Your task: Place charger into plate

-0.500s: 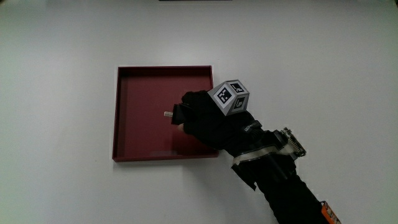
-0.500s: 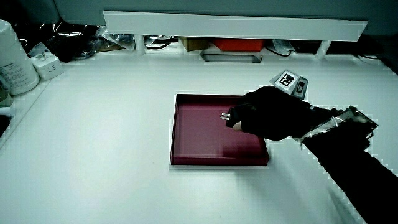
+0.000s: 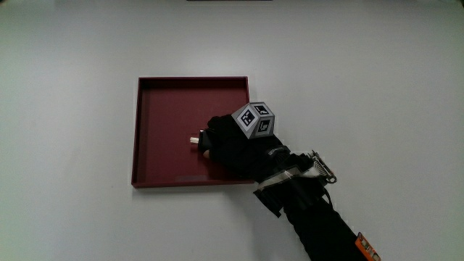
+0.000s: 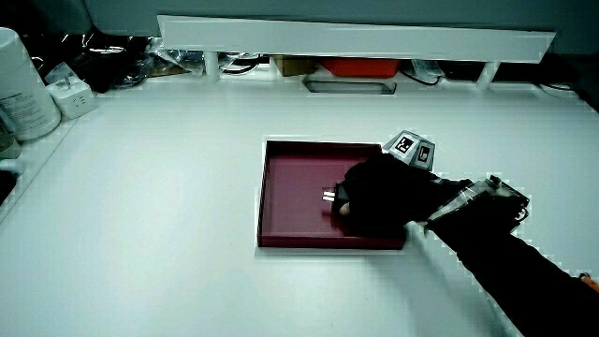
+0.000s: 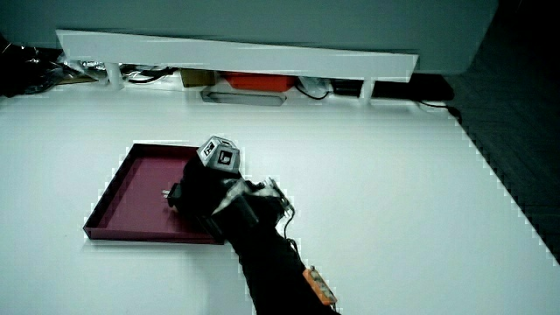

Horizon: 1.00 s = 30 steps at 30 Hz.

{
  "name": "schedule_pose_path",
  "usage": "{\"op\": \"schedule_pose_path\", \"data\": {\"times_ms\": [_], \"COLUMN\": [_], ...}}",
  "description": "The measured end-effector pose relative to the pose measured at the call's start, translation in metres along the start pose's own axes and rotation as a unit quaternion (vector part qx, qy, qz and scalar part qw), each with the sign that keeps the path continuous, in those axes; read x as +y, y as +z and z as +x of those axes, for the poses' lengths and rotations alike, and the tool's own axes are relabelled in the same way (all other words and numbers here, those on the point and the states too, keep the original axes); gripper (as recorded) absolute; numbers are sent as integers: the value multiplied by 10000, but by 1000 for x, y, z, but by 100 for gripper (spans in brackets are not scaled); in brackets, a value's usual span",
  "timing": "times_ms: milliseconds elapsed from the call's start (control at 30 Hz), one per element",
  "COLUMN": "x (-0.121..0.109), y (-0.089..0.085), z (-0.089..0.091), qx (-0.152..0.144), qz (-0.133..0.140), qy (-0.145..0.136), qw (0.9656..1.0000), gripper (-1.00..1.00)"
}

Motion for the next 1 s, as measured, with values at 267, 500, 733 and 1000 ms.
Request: {"op": "schedule_pose_path", "data": {"times_ms": [267, 500, 733, 1000], "x": [3, 2, 1, -17], "y": [-9, -9, -9, 5], "z": [7, 8, 9, -1], "qx": [-52, 8, 70, 64], "qz": [73, 41, 10, -44], "qy": [-102, -113, -123, 135], "qw": [9999, 9999, 9999, 9999], "gripper": [0, 0, -26, -68]}}
